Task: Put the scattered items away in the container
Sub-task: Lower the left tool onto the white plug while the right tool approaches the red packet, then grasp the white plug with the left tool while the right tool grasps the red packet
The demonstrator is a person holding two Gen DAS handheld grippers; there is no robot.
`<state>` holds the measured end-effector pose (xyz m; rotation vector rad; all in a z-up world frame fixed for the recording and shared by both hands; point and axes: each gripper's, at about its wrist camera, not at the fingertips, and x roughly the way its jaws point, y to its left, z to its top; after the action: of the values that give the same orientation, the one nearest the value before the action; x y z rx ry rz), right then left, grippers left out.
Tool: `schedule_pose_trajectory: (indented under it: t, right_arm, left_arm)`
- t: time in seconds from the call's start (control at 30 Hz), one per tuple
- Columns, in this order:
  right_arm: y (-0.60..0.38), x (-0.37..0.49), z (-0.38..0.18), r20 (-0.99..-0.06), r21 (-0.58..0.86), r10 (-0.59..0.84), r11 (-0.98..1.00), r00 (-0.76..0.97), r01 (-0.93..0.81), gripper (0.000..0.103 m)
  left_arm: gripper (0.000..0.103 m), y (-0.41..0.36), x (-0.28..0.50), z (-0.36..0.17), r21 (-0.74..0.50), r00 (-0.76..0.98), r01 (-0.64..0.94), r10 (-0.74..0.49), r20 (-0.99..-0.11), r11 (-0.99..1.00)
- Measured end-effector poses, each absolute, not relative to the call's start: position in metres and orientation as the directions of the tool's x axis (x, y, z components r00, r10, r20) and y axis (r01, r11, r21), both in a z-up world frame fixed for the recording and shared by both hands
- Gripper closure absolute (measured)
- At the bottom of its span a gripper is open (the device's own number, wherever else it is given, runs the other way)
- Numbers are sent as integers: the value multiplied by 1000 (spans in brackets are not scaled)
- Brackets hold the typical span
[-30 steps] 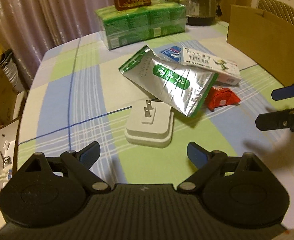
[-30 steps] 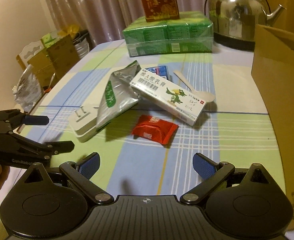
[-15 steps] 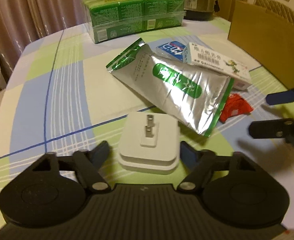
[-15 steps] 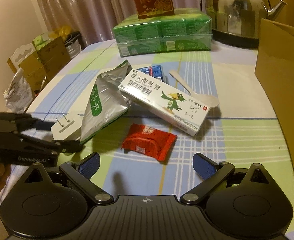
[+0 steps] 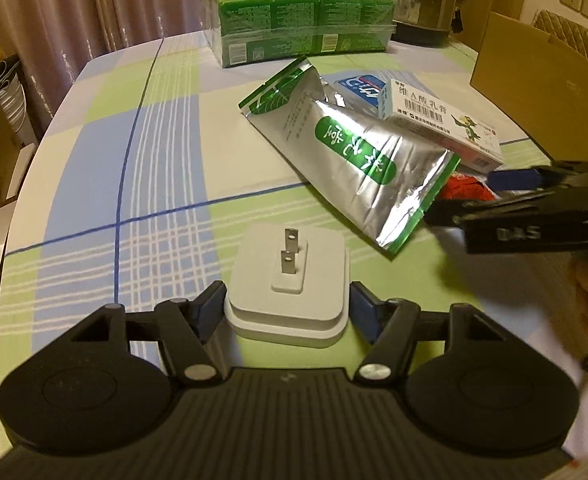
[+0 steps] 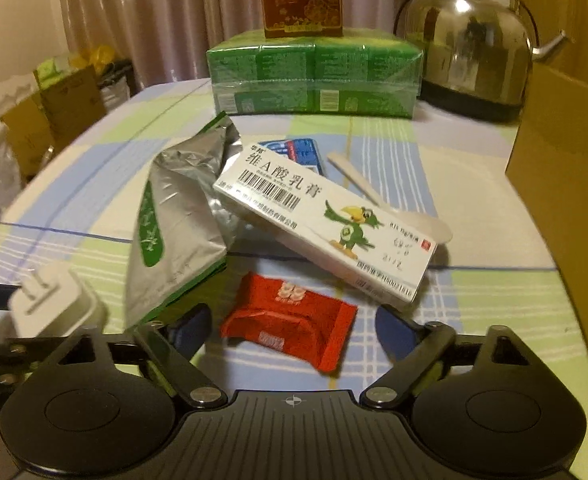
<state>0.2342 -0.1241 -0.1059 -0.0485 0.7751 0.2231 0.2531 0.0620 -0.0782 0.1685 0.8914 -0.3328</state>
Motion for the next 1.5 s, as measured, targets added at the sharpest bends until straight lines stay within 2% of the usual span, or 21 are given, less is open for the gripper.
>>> schedule_pose_trajectory:
  t: [0.03,0.07,0.1,0.17,0.23,0.27,0.33,0.63,0.73,0.77,0.8,0.87,1.17,1.27,1.37,1.5]
  right_arm:
    - [-122,235,-106,-697,25,171,976,697,-214,22]
    - [-121,235,-106,-696,15,164,977,699,-214,28]
    - [-121,235,-106,-694,9,163,976,701,-218,39]
    - [-120,235,-103,-696,-6,165,972,699,-235,47]
    - [-121,232,-102,-700,-12,175,967,692,-256,51]
    - [-124,229,-99,-698,-9,186,963,691,-269,59]
    - [-129,221,-96,-707,-5,199,958,678,-286,60]
    - [-166,147,-90,-744,-100,230,890,627,-445,58]
    - [-183,128,-88,-741,-65,251,896,622,-439,34]
    - [-188,123,-86,-734,-53,252,904,631,-424,23]
    - [-192,120,-85,-724,-41,253,913,642,-406,20]
    - [-198,117,-82,-720,-4,263,924,642,-382,20]
    - [-203,125,-85,-729,97,239,964,641,-248,20]
    - [-204,125,-87,-730,102,231,967,643,-232,20]
    - [-204,127,-90,-729,103,224,970,647,-219,20]
    - [-203,130,-91,-728,87,199,976,656,-199,20]
  left_arm:
    - [41,62,252,-78,5,583,350,-214,-784,937]
    - [41,61,252,-79,5,585,348,-213,-783,938]
    - [41,61,251,-79,5,585,347,-212,-783,938]
    - [41,59,250,-78,4,583,349,-214,-784,937]
    - [41,56,247,-77,5,577,355,-215,-788,935]
    - [41,53,245,-77,8,572,361,-214,-792,933]
    - [41,46,238,-75,13,565,371,-215,-796,929]
    - [41,1,184,-75,-17,522,447,-276,-807,894]
    - [41,-9,170,-74,-12,520,455,-276,-808,891]
    - [41,-10,168,-74,-19,520,446,-276,-808,895]
    - [37,-10,166,-74,-27,521,434,-275,-808,900]
    - [32,-9,164,-73,-38,524,410,-269,-808,911]
    - [32,-9,173,-68,-25,532,400,-255,-807,916]
    - [34,-11,180,-70,-44,507,414,-270,-819,909]
    - [43,-17,180,-72,-13,507,432,-255,-823,902]
    - [43,-18,177,-72,-4,513,418,-240,-824,908]
